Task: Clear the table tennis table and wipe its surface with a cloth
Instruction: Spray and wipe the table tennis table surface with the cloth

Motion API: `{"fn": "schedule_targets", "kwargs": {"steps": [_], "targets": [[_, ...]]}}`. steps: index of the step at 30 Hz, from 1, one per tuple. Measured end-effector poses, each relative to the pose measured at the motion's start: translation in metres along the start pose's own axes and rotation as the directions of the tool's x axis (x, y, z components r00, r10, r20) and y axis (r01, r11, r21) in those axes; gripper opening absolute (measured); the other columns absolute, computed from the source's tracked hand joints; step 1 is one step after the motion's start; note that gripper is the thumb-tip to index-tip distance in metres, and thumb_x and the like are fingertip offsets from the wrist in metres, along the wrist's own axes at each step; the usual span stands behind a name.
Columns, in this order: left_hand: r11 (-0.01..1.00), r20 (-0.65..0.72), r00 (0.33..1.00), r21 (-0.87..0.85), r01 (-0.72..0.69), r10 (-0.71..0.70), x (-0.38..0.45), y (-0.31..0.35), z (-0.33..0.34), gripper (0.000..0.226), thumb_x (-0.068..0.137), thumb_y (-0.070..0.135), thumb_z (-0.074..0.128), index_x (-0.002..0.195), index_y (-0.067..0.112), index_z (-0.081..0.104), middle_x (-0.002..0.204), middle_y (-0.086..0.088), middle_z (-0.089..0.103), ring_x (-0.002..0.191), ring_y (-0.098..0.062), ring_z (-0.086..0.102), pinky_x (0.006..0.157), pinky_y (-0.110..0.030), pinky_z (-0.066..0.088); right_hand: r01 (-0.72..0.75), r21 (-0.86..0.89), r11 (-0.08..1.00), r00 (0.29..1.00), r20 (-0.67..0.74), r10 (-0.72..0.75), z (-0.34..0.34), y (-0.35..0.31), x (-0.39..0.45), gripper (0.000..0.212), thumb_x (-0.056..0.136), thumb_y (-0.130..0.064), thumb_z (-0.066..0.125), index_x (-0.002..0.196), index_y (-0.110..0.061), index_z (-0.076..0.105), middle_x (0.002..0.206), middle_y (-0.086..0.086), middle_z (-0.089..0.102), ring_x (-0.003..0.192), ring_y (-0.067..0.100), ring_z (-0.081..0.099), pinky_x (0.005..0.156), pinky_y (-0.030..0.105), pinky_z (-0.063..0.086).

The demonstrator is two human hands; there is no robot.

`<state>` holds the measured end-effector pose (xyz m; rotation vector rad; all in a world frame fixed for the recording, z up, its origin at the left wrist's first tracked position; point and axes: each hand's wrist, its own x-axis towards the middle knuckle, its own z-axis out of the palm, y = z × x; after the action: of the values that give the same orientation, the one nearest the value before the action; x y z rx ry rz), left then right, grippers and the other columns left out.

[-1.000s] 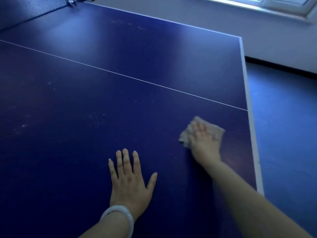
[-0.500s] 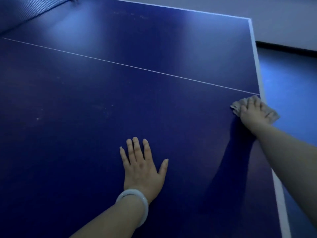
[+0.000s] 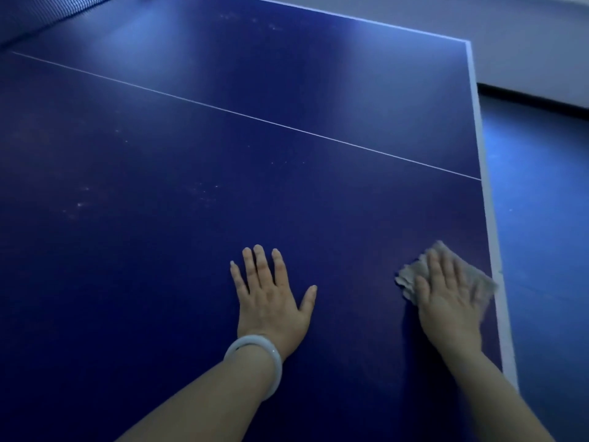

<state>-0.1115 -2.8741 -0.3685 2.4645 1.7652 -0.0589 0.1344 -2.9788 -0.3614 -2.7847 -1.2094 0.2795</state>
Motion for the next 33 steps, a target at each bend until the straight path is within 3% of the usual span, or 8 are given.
{"fn": "schedule_targets", "kwargs": {"steps": [3,8,12,17,20,24,30,33], "targets": [[1.000,0.019,1.000,0.015,-0.008,0.008,0.000,0.001,0.000,0.094,0.086,0.071,-0.006,0.154,0.007,0.000,0.160,-0.024,-0.002,0.147,-0.040,-0.014,0.116,-0.060,-0.007,-0.102,-0.020,0.995,0.995,-0.021,0.102,0.009,-0.033,-0.034,0.060,0.099,-0.044,0.004,0.156,-0.028,-0.005,0.161,-0.007,-0.016,0.149,0.014,-0.014,0.120,0.052,-0.008],[0.999,0.023,1.000,-0.035,-0.007,0.008,-0.002,-0.003,-0.005,0.086,0.090,0.064,-0.004,0.154,0.007,0.000,0.160,-0.024,-0.004,0.147,-0.039,-0.013,0.116,-0.059,-0.008,0.210,-0.034,0.977,0.977,-0.037,-0.211,0.032,-0.116,-0.052,0.059,0.099,-0.045,0.005,0.153,-0.028,-0.012,0.160,-0.009,-0.018,0.147,0.011,-0.020,0.120,0.047,-0.014],[0.977,0.031,0.999,-0.213,-0.029,0.036,-0.002,-0.009,-0.014,0.071,0.098,0.055,0.012,0.155,0.012,0.005,0.162,-0.017,-0.006,0.148,-0.031,-0.015,0.119,-0.053,-0.010,0.201,-0.045,0.979,0.978,-0.046,-0.203,0.036,-0.123,-0.048,0.059,0.100,-0.044,0.008,0.154,-0.028,-0.008,0.163,-0.008,-0.012,0.149,0.010,-0.015,0.121,0.048,-0.010],[0.852,-0.026,0.991,-0.510,-0.124,0.129,-0.008,-0.072,-0.025,0.059,0.101,0.045,0.034,0.153,0.021,0.023,0.163,-0.004,0.007,0.149,-0.016,-0.004,0.117,-0.030,-0.012,0.203,-0.020,0.979,0.979,-0.027,-0.204,0.033,-0.125,-0.050,0.058,0.101,-0.044,0.011,0.156,-0.030,-0.003,0.163,-0.010,-0.009,0.149,0.008,-0.014,0.121,0.046,-0.011],[0.946,-0.080,0.995,-0.313,-0.089,0.067,-0.020,-0.148,-0.028,0.065,0.098,0.050,0.023,0.154,0.017,0.021,0.162,-0.007,0.009,0.150,-0.020,-0.001,0.118,-0.032,-0.012,0.179,-0.016,0.984,0.983,-0.030,-0.180,0.032,-0.125,-0.051,0.058,0.101,-0.044,0.012,0.155,-0.032,-0.003,0.163,-0.012,-0.009,0.148,0.007,-0.014,0.121,0.045,-0.010],[0.995,0.012,1.000,-0.096,0.004,-0.003,-0.027,-0.228,-0.029,0.082,0.089,0.060,0.000,0.155,0.014,0.011,0.162,-0.010,0.004,0.150,-0.023,-0.004,0.122,-0.040,-0.005,0.172,-0.025,0.985,0.984,-0.041,-0.173,0.030,-0.128,-0.052,0.056,0.103,-0.041,0.018,0.156,-0.031,0.002,0.163,-0.011,-0.005,0.149,0.008,-0.010,0.122,0.045,-0.007],[1.000,0.013,1.000,-0.002,-0.017,0.017,-0.026,-0.244,-0.016,0.078,0.089,0.058,-0.007,0.156,0.020,0.001,0.163,-0.005,-0.001,0.150,-0.021,-0.007,0.122,-0.044,-0.005,-0.069,0.049,0.996,0.996,-0.045,0.072,0.034,-0.159,-0.112,0.055,0.104,-0.038,0.016,0.156,-0.025,0.010,0.164,-0.004,0.001,0.151,0.015,-0.002,0.120,0.053,-0.003],[1.000,0.005,1.000,-0.009,-0.023,0.023,-0.025,-0.245,-0.014,0.077,0.089,0.058,-0.010,0.156,0.020,0.001,0.163,-0.005,0.000,0.150,-0.021,-0.007,0.122,-0.045,-0.004,0.110,0.050,0.993,0.991,-0.082,-0.105,0.054,-0.213,-0.176,0.059,0.099,-0.039,0.020,0.154,-0.019,0.023,0.162,0.002,0.014,0.150,0.023,0.012,0.120,0.054,0.000]]}}
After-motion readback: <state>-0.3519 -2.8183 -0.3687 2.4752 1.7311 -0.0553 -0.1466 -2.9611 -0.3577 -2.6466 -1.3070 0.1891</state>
